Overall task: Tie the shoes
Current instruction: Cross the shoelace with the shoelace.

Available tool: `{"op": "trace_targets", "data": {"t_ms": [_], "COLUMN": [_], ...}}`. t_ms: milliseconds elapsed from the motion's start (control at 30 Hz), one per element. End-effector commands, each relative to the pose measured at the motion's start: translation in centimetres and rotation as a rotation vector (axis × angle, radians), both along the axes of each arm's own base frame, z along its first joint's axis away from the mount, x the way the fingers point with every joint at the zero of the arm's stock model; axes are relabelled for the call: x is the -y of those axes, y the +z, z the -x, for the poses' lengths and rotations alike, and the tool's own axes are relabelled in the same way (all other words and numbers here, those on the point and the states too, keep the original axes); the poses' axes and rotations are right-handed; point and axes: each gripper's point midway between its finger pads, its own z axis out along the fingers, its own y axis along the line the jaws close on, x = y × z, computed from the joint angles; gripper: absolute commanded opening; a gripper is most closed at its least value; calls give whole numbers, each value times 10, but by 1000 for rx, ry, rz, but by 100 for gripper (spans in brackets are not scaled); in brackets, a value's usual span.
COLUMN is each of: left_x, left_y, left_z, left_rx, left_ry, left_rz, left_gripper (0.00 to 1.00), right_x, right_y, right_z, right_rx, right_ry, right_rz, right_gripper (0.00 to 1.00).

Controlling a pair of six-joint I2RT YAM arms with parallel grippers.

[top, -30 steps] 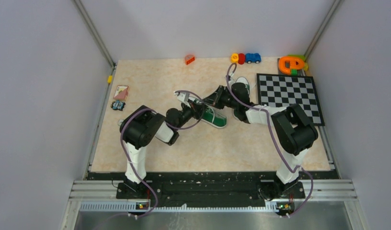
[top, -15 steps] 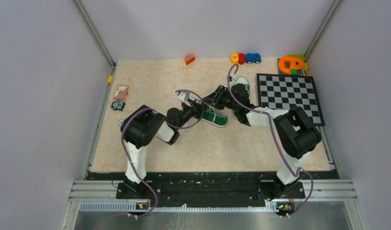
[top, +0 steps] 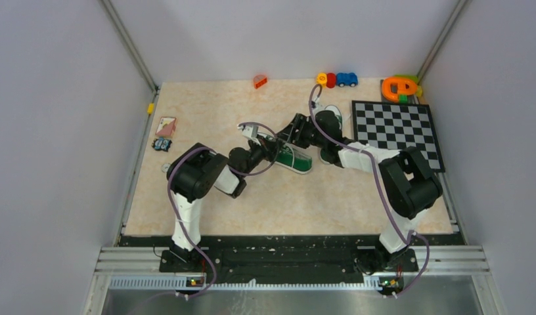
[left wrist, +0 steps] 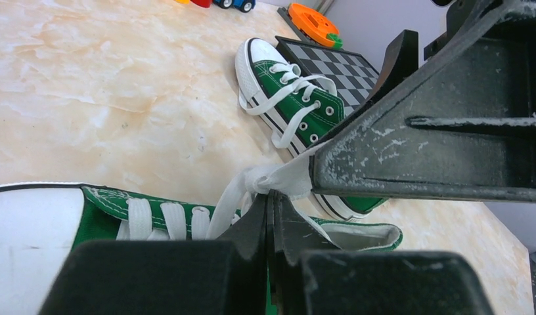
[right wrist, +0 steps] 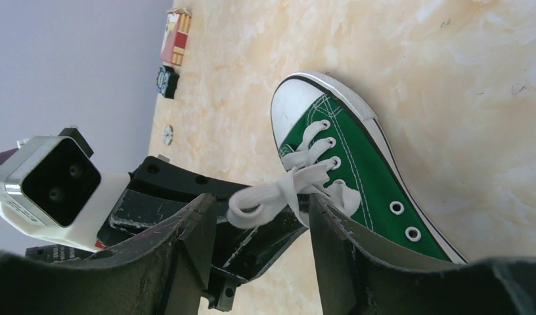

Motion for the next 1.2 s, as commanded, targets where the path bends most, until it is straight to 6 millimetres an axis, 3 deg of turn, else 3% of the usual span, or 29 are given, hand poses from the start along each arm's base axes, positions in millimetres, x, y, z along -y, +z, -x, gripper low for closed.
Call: {"op": "trace_targets", "data": {"t_ms": [0, 400, 867, 1167], "left_x": [-1, -2, 0, 2], "left_y": [44, 42, 39, 41], "left_z": [-9, -10, -8, -4], "left_rx": [129, 117, 82, 76], "left_ry": [23, 27, -5, -67], "left_rz": [105, 110, 132, 146], "left_gripper": [0, 0, 0, 0], "right_x": [2, 7, 9, 17], "right_y": [26, 35, 32, 19], "right_z": [-4, -5, -2, 0], "right_rx": [71, 86, 65, 35], "right_ry": [27, 93, 109, 122], "right_rz": [37, 27, 9, 15], "right_gripper": [55, 51, 10, 14]}}
